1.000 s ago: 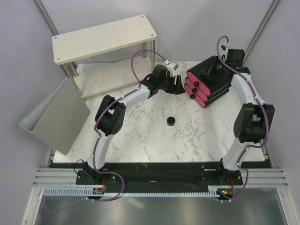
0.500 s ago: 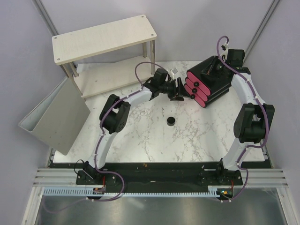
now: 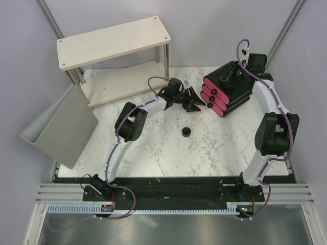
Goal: Organize the makeup
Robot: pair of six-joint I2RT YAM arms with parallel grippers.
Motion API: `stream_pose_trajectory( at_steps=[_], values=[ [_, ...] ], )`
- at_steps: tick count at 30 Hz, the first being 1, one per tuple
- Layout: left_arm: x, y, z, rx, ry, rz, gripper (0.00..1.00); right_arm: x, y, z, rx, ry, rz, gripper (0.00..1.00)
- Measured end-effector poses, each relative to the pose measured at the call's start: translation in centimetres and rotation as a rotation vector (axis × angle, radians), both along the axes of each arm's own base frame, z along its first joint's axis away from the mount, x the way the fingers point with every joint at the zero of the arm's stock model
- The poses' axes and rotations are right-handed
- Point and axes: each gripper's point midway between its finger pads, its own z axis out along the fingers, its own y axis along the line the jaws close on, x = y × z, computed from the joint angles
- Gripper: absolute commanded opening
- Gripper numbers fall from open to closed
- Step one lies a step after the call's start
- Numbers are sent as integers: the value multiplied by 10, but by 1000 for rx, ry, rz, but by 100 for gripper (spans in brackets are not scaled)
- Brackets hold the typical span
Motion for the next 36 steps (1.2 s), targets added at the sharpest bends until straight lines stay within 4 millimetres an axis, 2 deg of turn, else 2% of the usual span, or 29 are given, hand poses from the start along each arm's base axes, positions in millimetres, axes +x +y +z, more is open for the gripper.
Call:
stream_pose_trajectory(
  at_steps=[9, 22, 36],
  values=[
    [14, -13, 3, -40, 25, 23, 55, 0, 0, 0, 3, 1, -1, 0],
    [7, -23, -31, -20, 110, 30, 54, 0, 0, 0, 3, -2, -2, 0],
    [13, -41, -26, -89, 121, 60, 51, 0, 0, 0, 3, -2, -2, 0]
  ],
)
